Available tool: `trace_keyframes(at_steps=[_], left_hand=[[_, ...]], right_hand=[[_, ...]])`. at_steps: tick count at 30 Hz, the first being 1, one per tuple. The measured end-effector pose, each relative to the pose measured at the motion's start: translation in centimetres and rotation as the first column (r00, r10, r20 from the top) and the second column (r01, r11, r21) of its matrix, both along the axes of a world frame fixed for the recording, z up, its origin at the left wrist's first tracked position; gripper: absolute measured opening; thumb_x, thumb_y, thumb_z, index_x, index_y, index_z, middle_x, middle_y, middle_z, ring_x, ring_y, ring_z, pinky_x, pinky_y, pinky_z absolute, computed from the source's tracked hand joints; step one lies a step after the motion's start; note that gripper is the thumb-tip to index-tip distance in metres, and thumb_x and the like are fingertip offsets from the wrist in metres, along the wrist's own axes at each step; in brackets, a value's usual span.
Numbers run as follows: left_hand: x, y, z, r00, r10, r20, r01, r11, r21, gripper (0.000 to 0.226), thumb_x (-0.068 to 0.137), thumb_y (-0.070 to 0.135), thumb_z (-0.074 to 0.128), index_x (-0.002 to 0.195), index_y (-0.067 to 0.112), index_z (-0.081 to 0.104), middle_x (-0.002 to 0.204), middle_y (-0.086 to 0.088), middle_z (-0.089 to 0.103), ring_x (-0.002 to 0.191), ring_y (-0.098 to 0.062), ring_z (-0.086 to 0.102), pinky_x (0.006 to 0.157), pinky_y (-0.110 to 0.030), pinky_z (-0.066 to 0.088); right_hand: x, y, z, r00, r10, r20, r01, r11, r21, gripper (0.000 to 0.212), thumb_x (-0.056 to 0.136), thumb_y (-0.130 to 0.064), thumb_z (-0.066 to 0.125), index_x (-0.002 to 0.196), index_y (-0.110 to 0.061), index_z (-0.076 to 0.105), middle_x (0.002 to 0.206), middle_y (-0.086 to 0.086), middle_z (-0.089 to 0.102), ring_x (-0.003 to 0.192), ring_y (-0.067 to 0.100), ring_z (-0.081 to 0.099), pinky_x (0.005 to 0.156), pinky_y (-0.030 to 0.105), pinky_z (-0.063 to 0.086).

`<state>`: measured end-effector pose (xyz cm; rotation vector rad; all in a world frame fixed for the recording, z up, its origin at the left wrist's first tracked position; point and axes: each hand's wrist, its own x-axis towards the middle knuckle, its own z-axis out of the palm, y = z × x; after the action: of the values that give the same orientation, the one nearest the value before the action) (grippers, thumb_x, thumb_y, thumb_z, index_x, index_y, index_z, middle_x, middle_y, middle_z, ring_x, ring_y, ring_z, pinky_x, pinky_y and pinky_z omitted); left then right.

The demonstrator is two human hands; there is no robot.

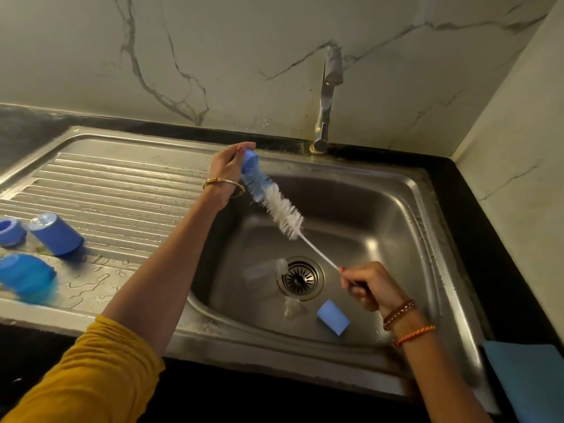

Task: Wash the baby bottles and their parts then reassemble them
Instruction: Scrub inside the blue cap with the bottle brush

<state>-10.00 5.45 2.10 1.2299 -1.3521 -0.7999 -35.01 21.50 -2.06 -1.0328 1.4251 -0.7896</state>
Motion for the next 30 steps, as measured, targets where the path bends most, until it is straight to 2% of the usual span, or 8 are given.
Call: trace_keyframes(at_steps=[5, 10, 13, 15, 18, 23, 26, 30], left_hand=[[0.4, -0.2, -1.1, 0.989, 0.089, -0.121, -0.075, 0.991, 0.114, 0.031, 0.099, 0.019, 0.041, 0.116, 0.001, 0.06, 0.106, -0.012, 0.054, 0.088, -0.013, 0.054, 0.075, -0.028, 0.052], [0.3, 0.4, -1.3, 0.998, 0.054, -0.042, -0.049, 0.991, 0.123, 0.034, 0.099, 0.021, 0.04, 0.116, -0.003, 0.058, 0.104, -0.014, 0.055, 0.095, -0.023, 0.054, 0.075, -0.025, 0.049], [0.5, 0.9, -1.1, 0.998, 0.04, -0.049, -0.035, 0.994, 0.099, 0.035, 0.101, 0.018, 0.035, 0.116, -0.005, 0.056, 0.103, -0.012, 0.055, 0.09, -0.015, 0.055, 0.075, -0.02, 0.048], [0.6, 1.2, -1.0, 0.997, 0.016, -0.075, -0.01, 0.996, 0.085, 0.034, 0.101, 0.014, 0.033, 0.116, -0.007, 0.055, 0.097, -0.009, 0.056, 0.086, -0.014, 0.056, 0.076, -0.023, 0.05], [0.4, 1.5, -1.1, 0.991, 0.026, -0.13, -0.016, 0.997, 0.074, 0.029, 0.101, 0.014, 0.034, 0.105, -0.001, 0.059, 0.096, -0.005, 0.056, 0.088, -0.017, 0.055, 0.08, -0.032, 0.049], [-0.6, 2.0, -0.1, 0.894, 0.143, -0.425, -0.092, 0.986, 0.137, 0.017, 0.098, 0.012, 0.04, 0.086, 0.02, 0.05, 0.082, 0.002, 0.05, 0.07, -0.007, 0.05, 0.062, -0.016, 0.045], [-1.3, 1.8, 0.7, 0.84, 0.21, -0.5, -0.122, 0.972, 0.203, 0.011, 0.096, 0.008, 0.039, 0.1, 0.016, 0.046, 0.083, 0.003, 0.047, 0.069, -0.005, 0.048, 0.054, -0.01, 0.044], [-1.4, 1.0, 0.6, 0.823, 0.251, -0.51, -0.115, 0.952, 0.284, 0.006, 0.095, 0.015, 0.045, 0.096, 0.013, 0.051, 0.086, -0.002, 0.053, 0.079, -0.015, 0.055, 0.057, -0.016, 0.048]], right_hand=[[-0.6, -0.1, -1.1, 0.926, -0.214, -0.31, 0.062, 0.898, -0.436, 0.012, 0.08, -0.012, 0.069, 0.07, -0.017, 0.066, 0.054, -0.005, 0.059, 0.05, 0.006, 0.052, 0.048, 0.018, 0.042], [-1.6, -0.9, -0.9, 0.545, -0.648, -0.532, -0.172, 0.535, -0.827, 0.009, 0.081, -0.005, 0.064, 0.076, -0.01, 0.069, 0.068, 0.004, 0.065, 0.056, 0.013, 0.053, 0.049, 0.015, 0.036], [-0.8, -0.8, -0.3, 0.71, -0.528, -0.466, 0.032, 0.686, -0.727, 0.016, 0.085, -0.008, 0.061, 0.072, -0.013, 0.07, 0.056, -0.003, 0.064, 0.051, 0.013, 0.056, 0.048, 0.021, 0.041], [-0.5, -1.0, 0.5, 0.907, -0.315, -0.279, 0.2, 0.907, -0.371, 0.026, 0.09, -0.011, 0.056, 0.065, -0.015, 0.062, 0.039, -0.01, 0.051, 0.036, 0.002, 0.045, 0.038, 0.016, 0.036], [-1.1, -1.2, 1.1, 0.982, -0.183, -0.036, 0.185, 0.979, 0.083, 0.03, 0.097, -0.016, 0.045, 0.069, -0.013, 0.055, 0.033, -0.011, 0.035, 0.027, -0.001, 0.024, 0.03, 0.01, 0.015], [0.0, -0.5, 0.4, 0.971, -0.161, -0.175, 0.121, 0.969, -0.218, 0.019, 0.083, -0.018, 0.067, 0.066, -0.014, 0.06, 0.046, -0.007, 0.049, 0.034, 0.0, 0.039, 0.035, 0.012, 0.03], [0.0, -0.7, -0.5, 0.73, -0.459, -0.507, 0.024, 0.758, -0.652, 0.018, 0.08, -0.017, 0.071, 0.065, -0.012, 0.065, 0.054, -0.004, 0.056, 0.049, 0.012, 0.052, 0.046, 0.021, 0.037], [0.1, -0.8, -0.8, 0.47, -0.642, -0.605, -0.138, 0.624, -0.769, 0.024, 0.087, -0.024, 0.058, 0.068, -0.011, 0.065, 0.051, 0.001, 0.055, 0.043, 0.014, 0.042, 0.042, 0.016, 0.022]])
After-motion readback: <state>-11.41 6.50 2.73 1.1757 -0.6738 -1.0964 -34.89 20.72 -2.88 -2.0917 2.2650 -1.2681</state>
